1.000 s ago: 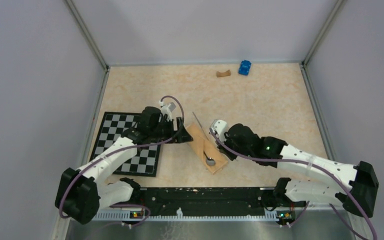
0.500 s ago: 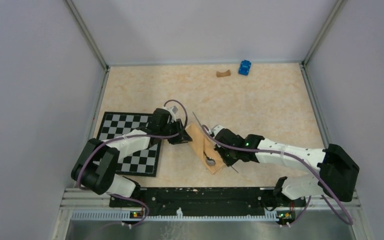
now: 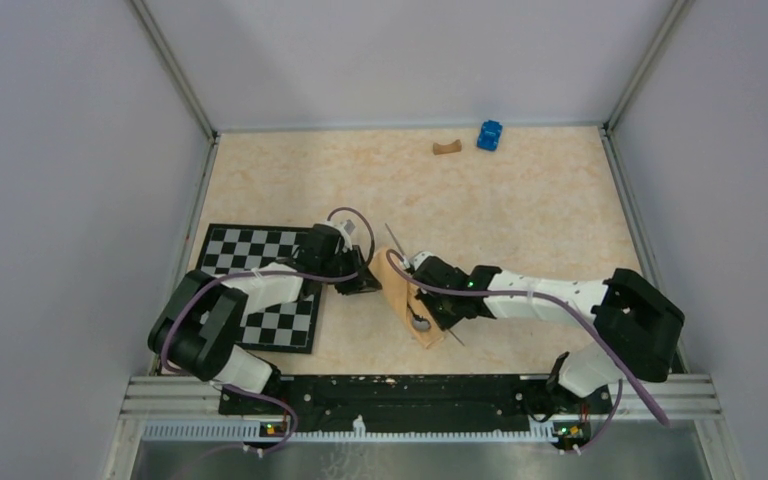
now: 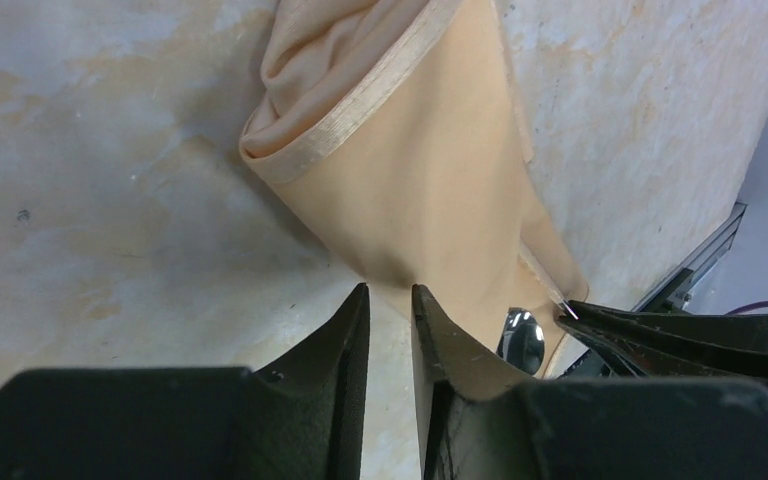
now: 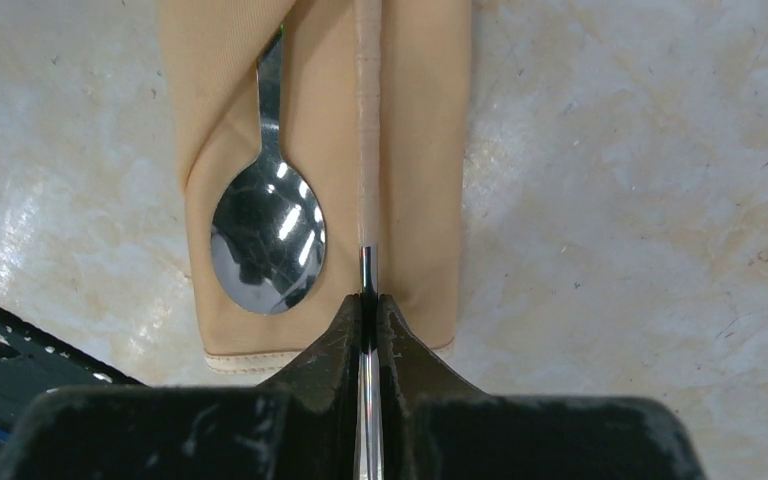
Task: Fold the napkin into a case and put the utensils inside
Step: Insert the chopsticks into the folded napkin.
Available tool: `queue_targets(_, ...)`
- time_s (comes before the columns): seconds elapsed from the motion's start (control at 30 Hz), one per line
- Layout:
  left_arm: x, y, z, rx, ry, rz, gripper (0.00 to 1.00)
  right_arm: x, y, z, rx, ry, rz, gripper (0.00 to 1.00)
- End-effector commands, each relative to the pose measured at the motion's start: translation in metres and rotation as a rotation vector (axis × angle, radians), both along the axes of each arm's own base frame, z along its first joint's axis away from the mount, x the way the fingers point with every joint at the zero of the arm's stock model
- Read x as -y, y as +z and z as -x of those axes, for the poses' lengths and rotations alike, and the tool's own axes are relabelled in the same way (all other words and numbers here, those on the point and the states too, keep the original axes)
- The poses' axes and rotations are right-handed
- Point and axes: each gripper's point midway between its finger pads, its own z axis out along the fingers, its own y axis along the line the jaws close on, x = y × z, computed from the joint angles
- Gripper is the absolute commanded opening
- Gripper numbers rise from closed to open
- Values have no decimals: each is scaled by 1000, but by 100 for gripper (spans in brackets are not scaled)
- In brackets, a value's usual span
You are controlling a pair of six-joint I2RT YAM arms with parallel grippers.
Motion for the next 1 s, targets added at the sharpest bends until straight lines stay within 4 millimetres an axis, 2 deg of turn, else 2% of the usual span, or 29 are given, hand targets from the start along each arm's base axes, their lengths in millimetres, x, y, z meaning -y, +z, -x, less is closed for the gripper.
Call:
queue_targets(0.0,1,-4,-2,23,-3,9,26,-30,17,-16,58,4,-79,0)
queue_targets(0.3,-2,-13,4,12,-10,-2,25,-57,13,-40,102,3,-93,0)
queue_targets(0.53,-4,-13,3,22,-13,-14,25,-66,19,-65,148,-23,-113,0)
queue_targets(0.97,-5,-7,2,43,-14,-15,24,-81,14,-83,168,-28,-129,0)
